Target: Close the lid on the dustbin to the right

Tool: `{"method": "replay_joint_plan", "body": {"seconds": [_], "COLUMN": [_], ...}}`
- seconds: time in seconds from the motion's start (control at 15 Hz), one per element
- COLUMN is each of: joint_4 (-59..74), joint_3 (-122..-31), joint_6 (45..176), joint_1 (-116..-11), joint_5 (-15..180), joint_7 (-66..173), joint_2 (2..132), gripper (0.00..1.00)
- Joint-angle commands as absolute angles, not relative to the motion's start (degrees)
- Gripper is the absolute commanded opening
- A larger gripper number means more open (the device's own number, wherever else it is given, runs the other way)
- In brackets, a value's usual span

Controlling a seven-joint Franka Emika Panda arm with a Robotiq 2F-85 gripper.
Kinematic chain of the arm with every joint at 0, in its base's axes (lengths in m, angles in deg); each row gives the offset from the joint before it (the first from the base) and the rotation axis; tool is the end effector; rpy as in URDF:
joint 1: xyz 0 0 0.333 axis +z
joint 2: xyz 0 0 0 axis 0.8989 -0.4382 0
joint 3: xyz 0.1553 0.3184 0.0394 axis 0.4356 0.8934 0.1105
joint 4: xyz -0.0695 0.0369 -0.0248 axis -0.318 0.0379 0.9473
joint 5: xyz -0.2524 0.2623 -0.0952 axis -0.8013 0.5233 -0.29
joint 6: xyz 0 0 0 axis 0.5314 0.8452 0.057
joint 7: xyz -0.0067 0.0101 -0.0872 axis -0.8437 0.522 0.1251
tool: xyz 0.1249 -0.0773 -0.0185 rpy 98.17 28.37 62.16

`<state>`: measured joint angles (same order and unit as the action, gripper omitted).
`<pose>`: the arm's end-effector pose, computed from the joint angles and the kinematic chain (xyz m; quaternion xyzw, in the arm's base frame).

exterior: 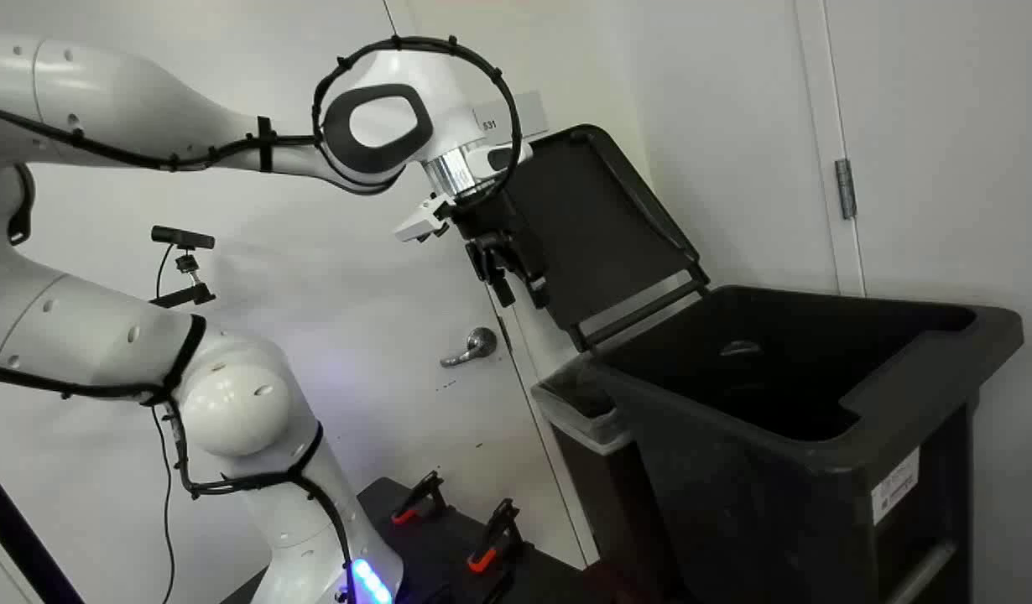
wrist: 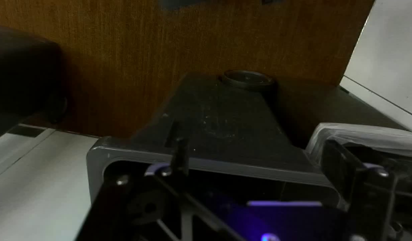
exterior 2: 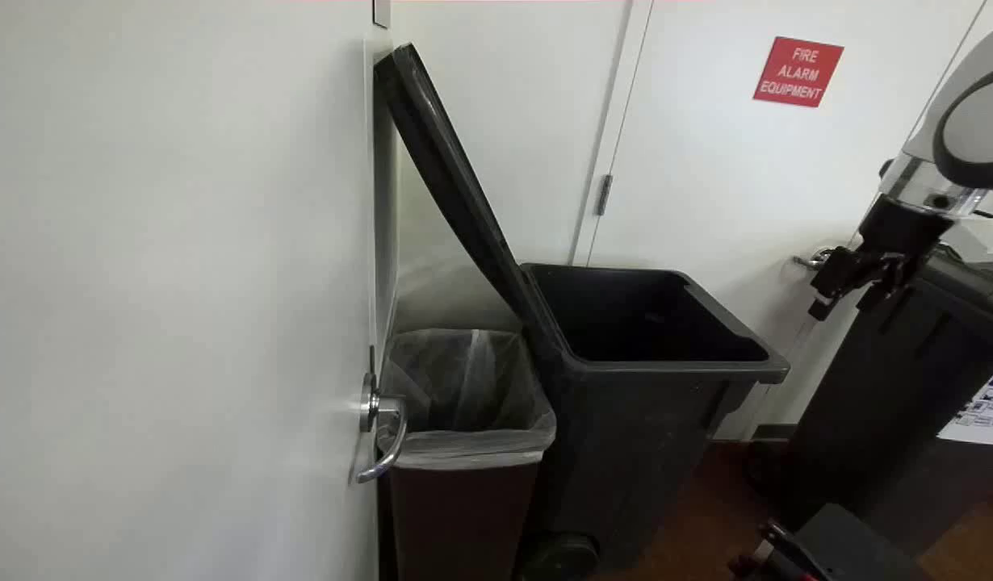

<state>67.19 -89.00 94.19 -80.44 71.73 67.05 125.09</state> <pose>0.2481 -0.1890 0.4558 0.9897 -0.1299 0.0517 0.0304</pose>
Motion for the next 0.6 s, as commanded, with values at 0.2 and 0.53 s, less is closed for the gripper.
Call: {"method": "replay_joint_plan", "body": {"seconds": [0.2,0.53], "joint_4": [67.09,67.7], "joint_3": [-88.71,-86.72], "joint_6": [94.1,102.58], "joint_1": [-80.74,-78.57], "joint_5": [71.98,71.49], "joint_7": [67.24,66.87], "joint_2": [125.02,124.48], "gripper": [1.0,1.0]}}
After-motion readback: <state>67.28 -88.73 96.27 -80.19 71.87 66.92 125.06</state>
